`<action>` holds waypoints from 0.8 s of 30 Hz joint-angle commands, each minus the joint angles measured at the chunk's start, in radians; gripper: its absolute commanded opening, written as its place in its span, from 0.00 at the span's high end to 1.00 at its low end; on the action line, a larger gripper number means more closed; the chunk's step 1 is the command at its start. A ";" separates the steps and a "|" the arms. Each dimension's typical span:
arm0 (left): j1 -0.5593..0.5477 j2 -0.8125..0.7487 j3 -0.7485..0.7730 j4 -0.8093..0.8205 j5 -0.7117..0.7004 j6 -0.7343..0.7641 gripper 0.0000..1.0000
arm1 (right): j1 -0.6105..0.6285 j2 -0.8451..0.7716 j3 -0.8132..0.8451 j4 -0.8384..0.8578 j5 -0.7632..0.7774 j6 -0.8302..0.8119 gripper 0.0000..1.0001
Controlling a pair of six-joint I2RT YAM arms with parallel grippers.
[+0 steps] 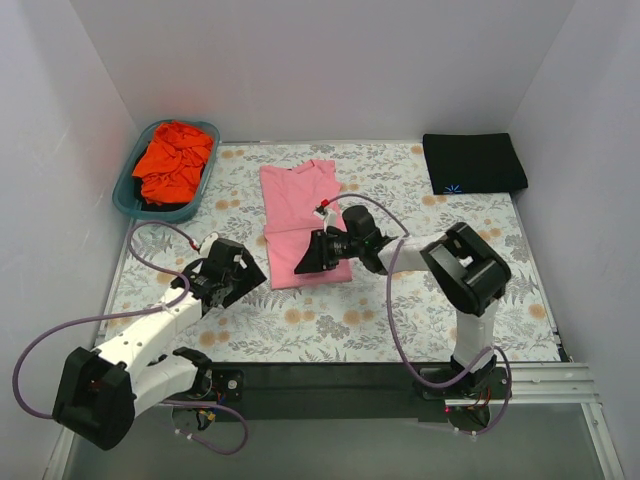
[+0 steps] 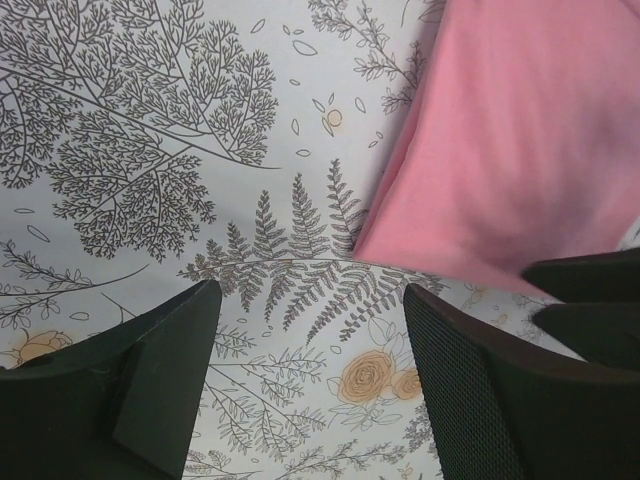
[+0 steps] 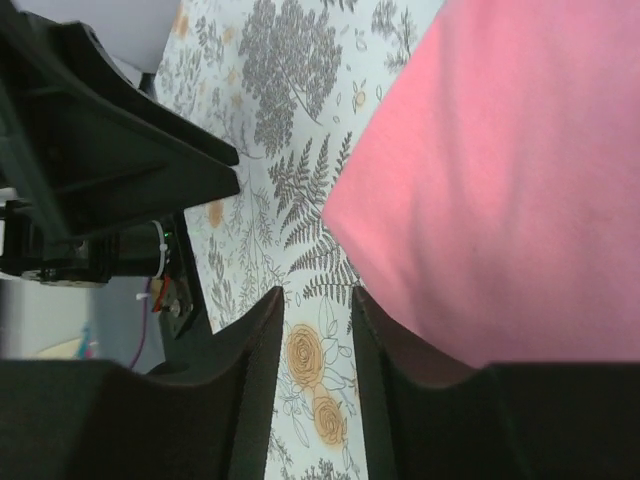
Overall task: Fold and stack the t-shirts
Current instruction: Fold the tshirt
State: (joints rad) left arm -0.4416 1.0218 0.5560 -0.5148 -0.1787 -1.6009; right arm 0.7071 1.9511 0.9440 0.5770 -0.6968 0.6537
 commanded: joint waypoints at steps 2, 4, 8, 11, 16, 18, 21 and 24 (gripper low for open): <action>-0.009 0.050 0.041 0.018 0.038 0.009 0.26 | -0.011 -0.207 0.026 -0.244 0.163 -0.209 0.53; -0.017 0.075 0.053 0.024 0.044 0.009 0.23 | -0.012 -0.277 0.012 -0.372 0.245 -0.279 0.46; -0.039 0.144 0.085 0.027 0.047 0.021 0.22 | -0.012 -0.362 0.004 -0.595 0.563 -0.342 0.30; -0.057 0.204 0.117 0.032 0.042 0.044 0.22 | -0.012 -0.405 -0.002 -0.701 0.692 -0.371 0.24; -0.075 0.290 0.172 0.035 0.018 0.064 0.30 | -0.012 -0.462 -0.045 -0.729 0.764 -0.376 0.22; -0.083 0.320 0.189 0.033 0.018 0.068 0.35 | -0.012 -0.463 -0.053 -0.729 0.761 -0.371 0.22; -0.095 0.372 0.217 0.033 0.019 0.078 0.41 | -0.012 -0.451 -0.056 -0.729 0.757 -0.365 0.22; -0.106 0.419 0.242 0.030 0.007 0.088 0.43 | -0.012 -0.448 -0.054 -0.730 0.750 -0.362 0.22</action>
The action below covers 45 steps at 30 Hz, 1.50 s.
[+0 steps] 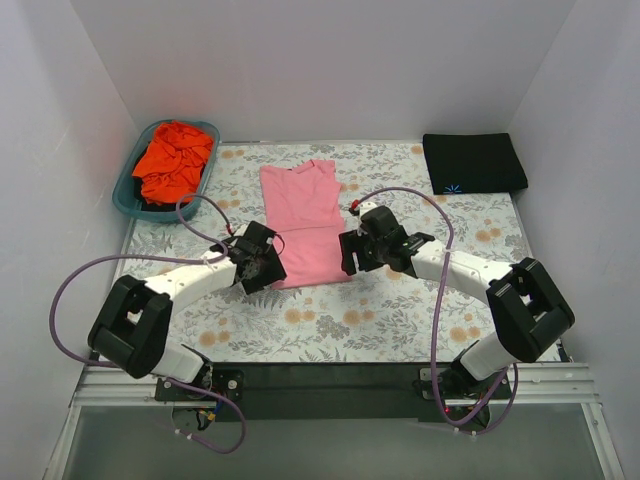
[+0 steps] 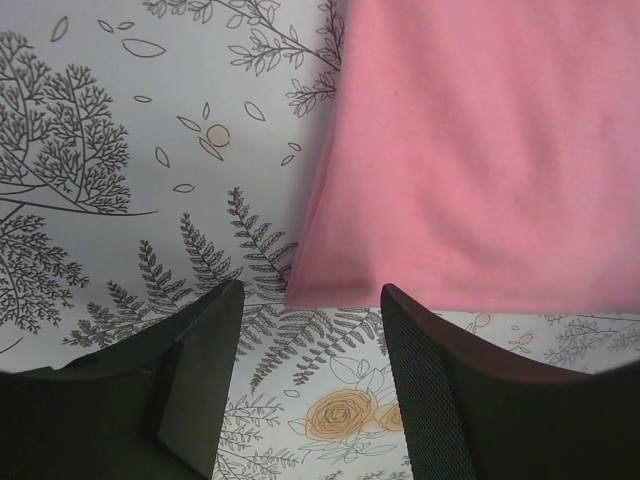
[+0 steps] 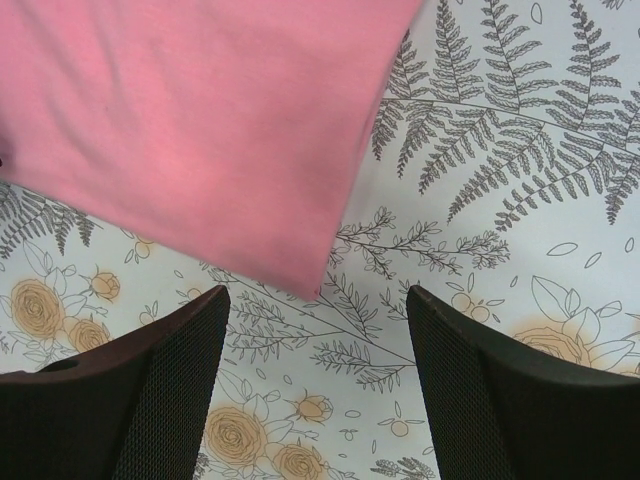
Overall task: Fold and stack the t-shirts
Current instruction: Fold the tshirt
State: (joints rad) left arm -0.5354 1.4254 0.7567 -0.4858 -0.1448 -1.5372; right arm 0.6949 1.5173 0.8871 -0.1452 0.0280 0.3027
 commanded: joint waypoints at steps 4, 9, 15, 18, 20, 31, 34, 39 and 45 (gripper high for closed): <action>-0.021 0.059 0.058 -0.014 -0.055 0.025 0.46 | 0.000 -0.009 0.001 -0.008 0.026 -0.013 0.22; -0.041 0.111 0.064 -0.019 -0.079 0.012 0.49 | 0.000 0.007 0.000 -0.011 0.007 -0.001 0.22; -0.075 0.162 0.066 -0.039 -0.093 0.000 0.60 | 0.005 0.040 0.010 -0.033 0.016 0.022 0.23; -0.098 0.176 0.064 -0.068 -0.098 -0.021 0.60 | 0.017 0.056 0.029 -0.057 0.027 0.032 0.23; -0.112 0.182 0.058 -0.083 -0.105 -0.037 0.60 | 0.025 0.064 0.038 -0.065 0.036 0.045 0.23; -0.127 0.173 0.053 -0.123 -0.122 -0.058 1.00 | 0.051 0.150 0.105 -0.108 0.065 0.098 0.36; -0.129 0.162 0.050 -0.123 -0.119 -0.058 1.00 | 0.055 0.165 0.130 -0.123 0.072 0.110 0.40; -0.130 0.161 0.049 -0.120 -0.110 -0.061 1.00 | 0.069 0.179 0.153 -0.139 0.088 0.131 0.42; -0.132 0.153 0.046 -0.122 -0.101 -0.063 1.00 | 0.080 0.224 0.170 -0.172 0.139 0.157 0.46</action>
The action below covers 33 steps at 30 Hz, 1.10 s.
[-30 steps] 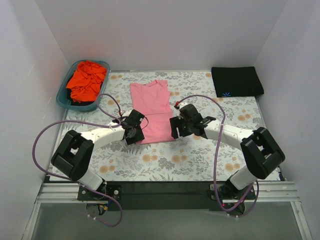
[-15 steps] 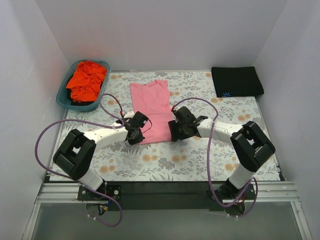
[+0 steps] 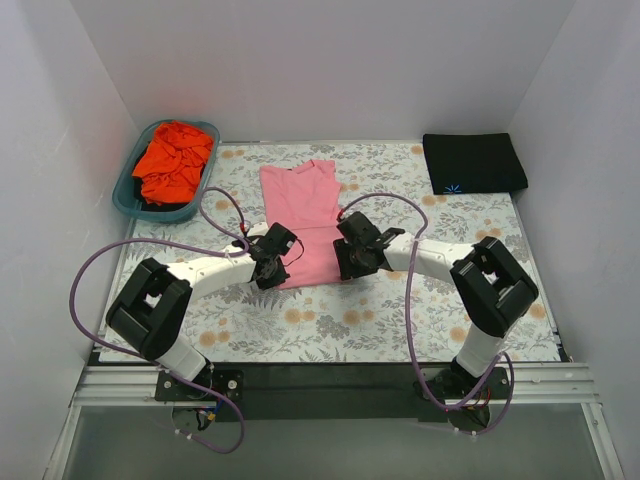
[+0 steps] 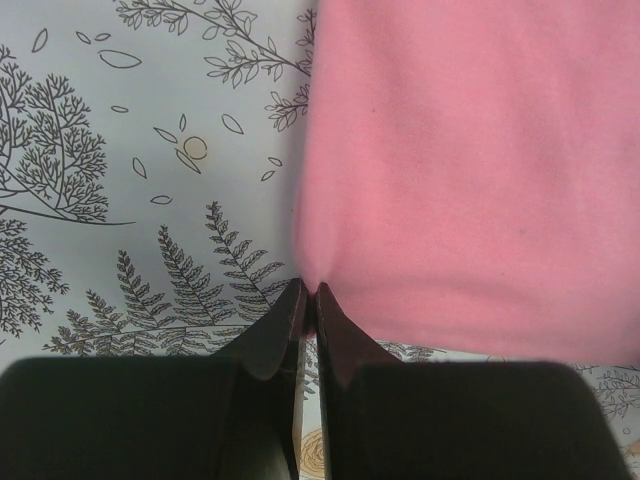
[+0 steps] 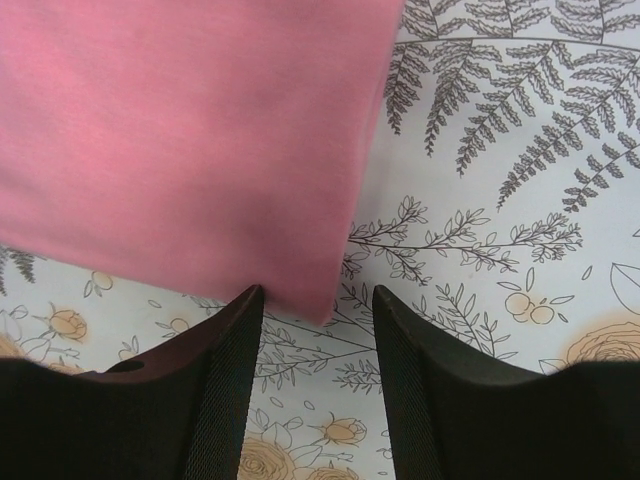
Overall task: Fold and stack the t-shirts
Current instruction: Fold the tshirt
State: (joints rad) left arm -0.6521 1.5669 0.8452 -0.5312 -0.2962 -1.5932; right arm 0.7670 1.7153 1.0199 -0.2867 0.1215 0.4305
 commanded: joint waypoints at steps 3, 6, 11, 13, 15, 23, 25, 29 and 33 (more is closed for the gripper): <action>-0.017 0.010 -0.044 -0.075 0.055 -0.011 1.00 | 0.017 0.059 0.048 -0.060 0.070 0.043 0.48; -0.017 0.010 -0.047 -0.075 0.058 -0.014 1.00 | 0.023 0.101 0.068 -0.107 0.066 0.056 0.50; -0.017 -0.014 -0.055 -0.081 0.065 -0.017 1.00 | 0.044 0.151 0.077 -0.186 0.075 0.076 0.55; -0.017 -0.028 -0.058 -0.087 0.065 -0.022 1.00 | 0.049 0.159 0.063 -0.200 0.057 0.082 0.59; -0.017 -0.036 -0.060 -0.093 0.069 -0.027 1.00 | 0.051 0.167 0.049 -0.209 0.041 0.086 0.63; -0.017 -0.039 -0.072 -0.095 0.092 -0.028 1.00 | 0.052 0.155 -0.030 -0.227 0.026 0.074 0.91; -0.017 -0.041 -0.071 -0.108 0.104 -0.027 1.00 | 0.054 0.144 -0.040 -0.244 0.023 0.059 0.99; -0.033 -0.093 -0.092 -0.164 0.221 -0.028 1.00 | 0.069 0.055 -0.104 -0.299 -0.026 0.031 0.99; -0.173 -0.235 -0.127 -0.301 0.339 -0.120 1.00 | 0.120 -0.080 -0.214 -0.422 -0.098 0.022 0.99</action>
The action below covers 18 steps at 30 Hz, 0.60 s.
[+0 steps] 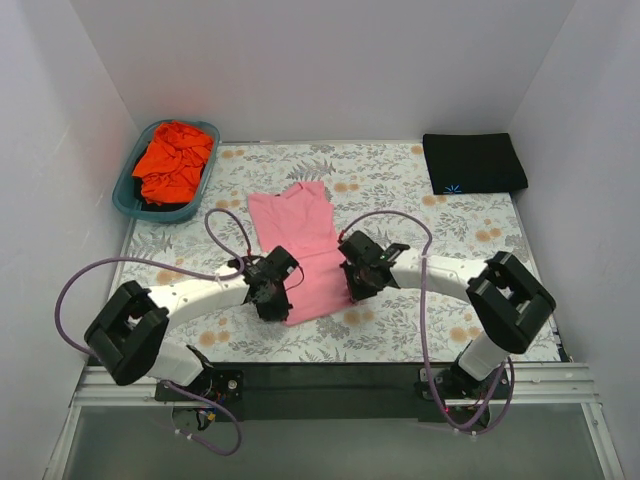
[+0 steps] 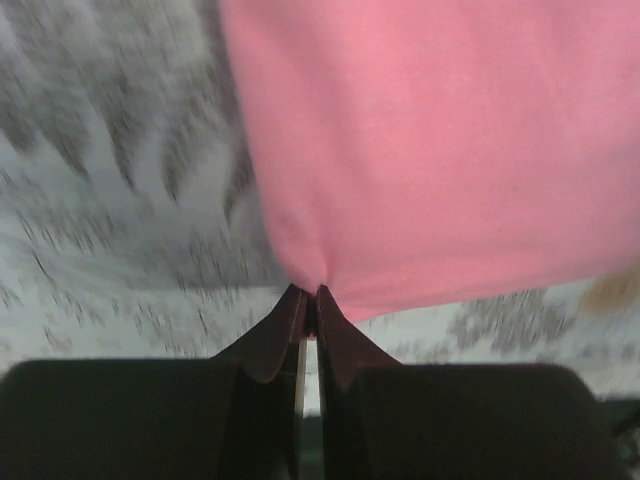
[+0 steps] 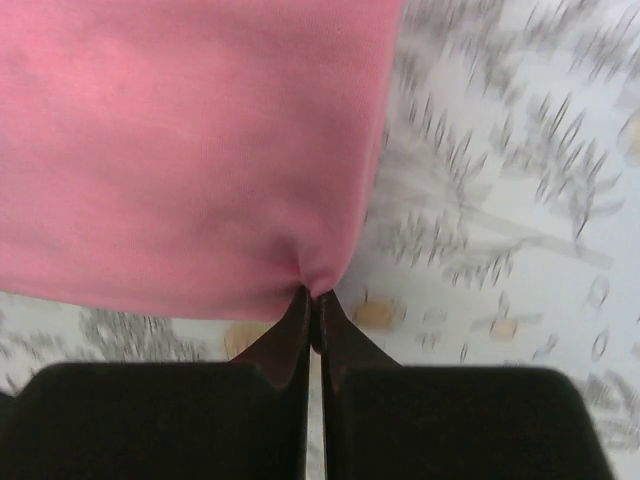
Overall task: Fold and stack the t-shirts
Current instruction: Fold the tshirt
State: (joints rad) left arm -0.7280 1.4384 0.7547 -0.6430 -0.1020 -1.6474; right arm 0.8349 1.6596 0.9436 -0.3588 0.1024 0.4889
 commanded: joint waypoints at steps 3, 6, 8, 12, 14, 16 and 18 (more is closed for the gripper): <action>-0.225 -0.192 -0.040 -0.288 0.199 -0.149 1.00 | 0.090 -0.154 -0.187 -0.446 -0.153 -0.021 0.99; -0.342 -0.300 -0.049 -0.361 0.271 -0.287 1.00 | 0.121 -0.262 -0.192 -0.587 -0.205 -0.018 0.99; -0.407 -0.352 -0.058 -0.388 0.304 -0.391 1.00 | 0.133 -0.331 -0.167 -0.649 -0.205 -0.018 0.99; -0.465 -0.392 -0.043 -0.437 0.308 -0.446 1.00 | 0.130 -0.359 -0.065 -0.752 -0.170 -0.055 0.99; -0.456 -0.406 -0.017 -0.446 0.271 -0.442 1.00 | 0.116 -0.321 0.037 -0.795 -0.113 -0.084 0.99; -0.391 -0.404 0.009 -0.471 0.231 -0.410 1.00 | 0.095 -0.293 0.101 -0.807 -0.068 -0.107 0.99; -0.309 -0.400 0.057 -0.497 0.188 -0.347 1.00 | 0.076 -0.255 0.193 -0.809 -0.053 -0.137 0.99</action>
State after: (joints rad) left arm -1.1206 1.0531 0.7479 -0.9943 0.1459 -1.9854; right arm 0.9447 1.3678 1.0283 -1.0393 -0.0753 0.4278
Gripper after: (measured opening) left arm 0.028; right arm 0.031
